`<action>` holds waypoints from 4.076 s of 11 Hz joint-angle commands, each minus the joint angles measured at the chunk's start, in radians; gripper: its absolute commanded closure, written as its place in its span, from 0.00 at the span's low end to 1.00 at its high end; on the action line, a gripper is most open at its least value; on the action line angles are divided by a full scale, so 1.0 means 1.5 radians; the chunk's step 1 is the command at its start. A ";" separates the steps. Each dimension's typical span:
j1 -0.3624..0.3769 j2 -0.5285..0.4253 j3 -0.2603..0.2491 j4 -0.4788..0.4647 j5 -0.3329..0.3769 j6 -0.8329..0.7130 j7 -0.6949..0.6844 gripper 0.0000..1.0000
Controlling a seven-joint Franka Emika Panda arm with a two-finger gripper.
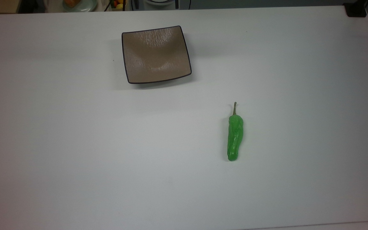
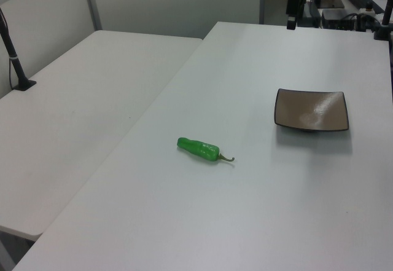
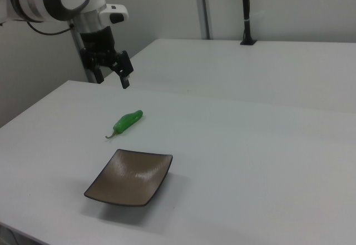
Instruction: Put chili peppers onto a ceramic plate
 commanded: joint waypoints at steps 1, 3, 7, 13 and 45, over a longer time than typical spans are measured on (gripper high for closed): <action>0.005 -0.003 -0.001 -0.015 -0.003 0.006 -0.016 0.00; 0.003 -0.002 0.000 -0.014 -0.002 0.006 -0.016 0.00; 0.005 0.005 0.000 -0.013 -0.002 0.006 -0.010 0.00; 0.009 0.103 0.004 0.058 0.004 0.086 0.002 0.00; 0.168 0.540 0.016 0.232 -0.060 0.439 0.251 0.57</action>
